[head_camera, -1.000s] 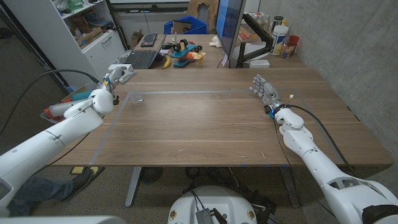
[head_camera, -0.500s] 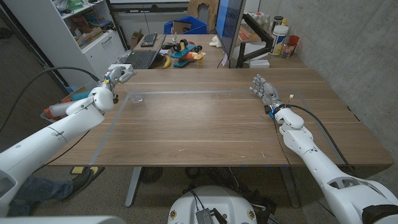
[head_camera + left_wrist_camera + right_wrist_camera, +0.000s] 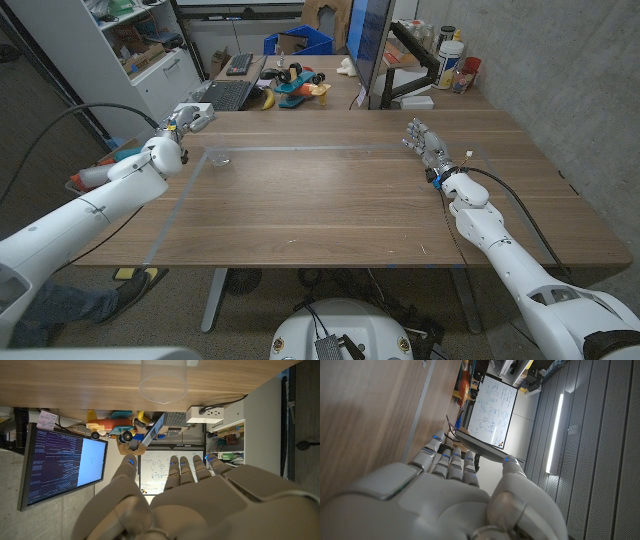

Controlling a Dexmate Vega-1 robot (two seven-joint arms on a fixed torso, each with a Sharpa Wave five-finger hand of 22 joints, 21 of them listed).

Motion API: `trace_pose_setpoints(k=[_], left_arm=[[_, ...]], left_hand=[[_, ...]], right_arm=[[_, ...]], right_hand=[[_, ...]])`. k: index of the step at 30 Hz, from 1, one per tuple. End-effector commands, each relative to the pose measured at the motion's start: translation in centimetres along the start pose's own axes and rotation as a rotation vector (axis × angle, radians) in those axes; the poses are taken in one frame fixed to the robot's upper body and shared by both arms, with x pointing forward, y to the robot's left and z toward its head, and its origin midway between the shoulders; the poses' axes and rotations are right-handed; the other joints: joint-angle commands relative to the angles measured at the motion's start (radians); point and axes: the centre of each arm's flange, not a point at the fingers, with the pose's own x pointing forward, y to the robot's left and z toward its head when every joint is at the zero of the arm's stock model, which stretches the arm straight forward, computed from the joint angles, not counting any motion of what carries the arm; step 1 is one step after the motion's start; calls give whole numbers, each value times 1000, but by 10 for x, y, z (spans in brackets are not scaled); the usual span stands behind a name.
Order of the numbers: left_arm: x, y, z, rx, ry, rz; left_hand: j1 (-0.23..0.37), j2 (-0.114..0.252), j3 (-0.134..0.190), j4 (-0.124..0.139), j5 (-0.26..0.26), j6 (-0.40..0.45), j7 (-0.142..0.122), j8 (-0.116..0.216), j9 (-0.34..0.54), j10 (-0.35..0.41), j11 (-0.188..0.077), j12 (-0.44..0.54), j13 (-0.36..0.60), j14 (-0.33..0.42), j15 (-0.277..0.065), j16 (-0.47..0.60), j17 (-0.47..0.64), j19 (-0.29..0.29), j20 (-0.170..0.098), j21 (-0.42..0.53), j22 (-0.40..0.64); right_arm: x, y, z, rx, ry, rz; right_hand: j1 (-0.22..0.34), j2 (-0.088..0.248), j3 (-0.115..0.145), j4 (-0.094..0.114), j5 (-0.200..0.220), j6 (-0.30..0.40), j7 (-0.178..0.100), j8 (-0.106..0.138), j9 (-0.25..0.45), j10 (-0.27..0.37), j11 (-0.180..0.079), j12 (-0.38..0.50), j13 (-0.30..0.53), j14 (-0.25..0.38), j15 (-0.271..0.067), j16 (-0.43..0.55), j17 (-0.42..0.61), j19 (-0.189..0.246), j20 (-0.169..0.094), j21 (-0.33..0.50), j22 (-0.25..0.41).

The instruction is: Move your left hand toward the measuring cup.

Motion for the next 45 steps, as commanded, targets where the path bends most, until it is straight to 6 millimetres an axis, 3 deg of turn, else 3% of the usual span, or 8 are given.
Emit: trace_pose_setpoints(k=[1, 22, 45], left_arm=[[9, -4, 3, 39, 7, -10], [29, -28, 12, 41, 2, -47], [35, -40, 10, 47, 7, -76]], left_hand=[[14, -1, -3, -3, 2, 4, 0, 3, 5, 4, 3, 5, 6, 2, 1, 4, 3, -4, 8, 5, 3], [18, -3, -4, -3, 3, 5, -4, 2, 5, 5, 1, 5, 6, 2, 0, 4, 3, -4, 9, 5, 3], [22, -5, -6, -2, 4, 7, -5, 1, 5, 7, 0, 5, 7, 3, 1, 4, 3, -5, 10, 4, 3]], right_arm=[[-3, -1, 0, -2, -7, -3], [-3, -3, 3, -8, -6, -8], [3, 1, 1, -11, -2, 2]], right_hand=[[7, 1, -2, -4, 6, 5, -8, 5, 4, 9, 0, 5, 3, 11, 0, 7, 4, 7, -1, 6, 5], [7, 1, -2, -4, 6, 9, -9, 6, 4, 11, 0, 5, 3, 12, -1, 7, 4, 7, 0, 6, 5], [7, 1, -3, -4, 6, 8, -9, 6, 4, 10, 0, 5, 3, 12, -1, 7, 4, 6, 0, 6, 5]])
